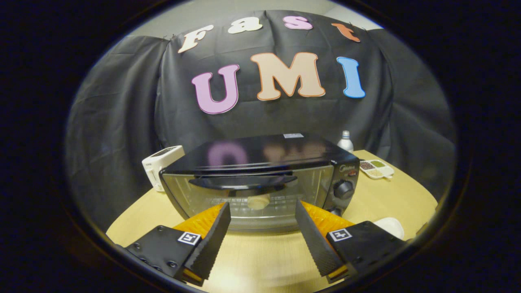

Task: Open the toaster oven, put the food inside, and close the toaster oven door.

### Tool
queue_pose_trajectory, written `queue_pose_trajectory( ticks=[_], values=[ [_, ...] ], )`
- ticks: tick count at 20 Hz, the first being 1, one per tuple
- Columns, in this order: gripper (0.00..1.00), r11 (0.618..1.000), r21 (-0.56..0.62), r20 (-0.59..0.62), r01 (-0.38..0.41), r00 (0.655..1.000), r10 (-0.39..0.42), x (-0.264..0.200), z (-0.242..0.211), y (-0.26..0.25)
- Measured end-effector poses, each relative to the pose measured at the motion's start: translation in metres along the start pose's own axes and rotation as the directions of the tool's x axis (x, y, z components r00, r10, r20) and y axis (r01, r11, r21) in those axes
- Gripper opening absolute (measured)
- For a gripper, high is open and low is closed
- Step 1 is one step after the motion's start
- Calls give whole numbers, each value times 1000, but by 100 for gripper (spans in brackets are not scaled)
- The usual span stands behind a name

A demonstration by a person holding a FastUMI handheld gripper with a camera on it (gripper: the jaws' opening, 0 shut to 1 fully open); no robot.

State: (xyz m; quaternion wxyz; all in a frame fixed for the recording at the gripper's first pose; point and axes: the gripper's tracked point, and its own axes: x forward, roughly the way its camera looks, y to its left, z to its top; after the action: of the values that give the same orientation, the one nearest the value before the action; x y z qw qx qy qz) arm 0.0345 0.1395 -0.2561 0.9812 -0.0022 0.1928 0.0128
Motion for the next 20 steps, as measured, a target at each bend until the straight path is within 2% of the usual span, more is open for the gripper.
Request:
queue_pose_trajectory(
  ticks=[5, 9, 16, 20],
  values=[
    [98, 999, -48, -12, 1, 1000, -2, 3, 6, -1],
    [98, 998, -10, 17, -65, 998, 65, -25, 18, 6],
    [98, 987, 14, 135, -158, 979, 155, -88, 80, -3],
    [98, 990, -3, 197, -141, 971, 138, -113, 111, -22]
  ],
)
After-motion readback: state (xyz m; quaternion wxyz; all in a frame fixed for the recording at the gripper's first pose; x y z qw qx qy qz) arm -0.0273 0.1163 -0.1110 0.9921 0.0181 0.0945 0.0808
